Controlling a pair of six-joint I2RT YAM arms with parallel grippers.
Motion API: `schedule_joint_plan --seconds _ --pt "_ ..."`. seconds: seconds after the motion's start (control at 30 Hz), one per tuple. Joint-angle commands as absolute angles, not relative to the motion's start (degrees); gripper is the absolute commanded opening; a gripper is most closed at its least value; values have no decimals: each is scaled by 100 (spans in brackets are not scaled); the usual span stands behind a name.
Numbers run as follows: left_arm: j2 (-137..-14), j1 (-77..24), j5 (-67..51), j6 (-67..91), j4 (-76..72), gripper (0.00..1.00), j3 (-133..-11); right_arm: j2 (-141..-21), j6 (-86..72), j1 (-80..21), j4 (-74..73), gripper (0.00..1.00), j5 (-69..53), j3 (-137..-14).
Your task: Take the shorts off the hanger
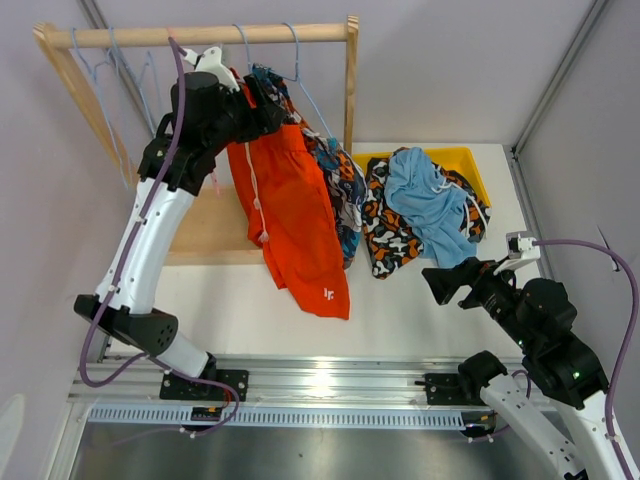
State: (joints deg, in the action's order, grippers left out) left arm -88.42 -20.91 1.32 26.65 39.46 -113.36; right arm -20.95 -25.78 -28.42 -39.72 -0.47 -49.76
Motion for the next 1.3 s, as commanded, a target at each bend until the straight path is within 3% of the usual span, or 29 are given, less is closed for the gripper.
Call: schedule_joint_plan --seconds 0.0,0.5,0.57,0.67,0.7,0.77,1.07,1.27 --pt "-8947 -2162 351 2733 3665 72 -11592 -2057 -2487 -2865 -3911 99 -105 -5089" --pt "-9492 -2180 431 2716 3876 66 -12463 -2083 -2452 -2804 -3832 99 -185 -5045" --pt "-9501 -2180 448 2716 3841 58 -12349 -2092 -2443 -2786 -3832 100 -228 -5036" --pt "-9518 -2180 518 2742 3832 28 -12278 -2109 -2443 -2716 -3806 99 -298 -5027" --pt "-9562 -2180 553 2760 3867 10 -12287 -2101 -2435 -2698 -3797 99 -325 -5019" --pt "-9606 -2180 659 2795 4024 2 -12419 -2109 -2426 -2637 -3779 99 -369 -5010" --pt "-9572 -2188 809 2628 4903 0 -13647 -2241 -2303 -2408 -3604 99 -755 -5045" --pt "-9115 -2188 651 2689 4887 0 -14036 -3143 -2338 -2426 -2902 99 -1501 -6019"
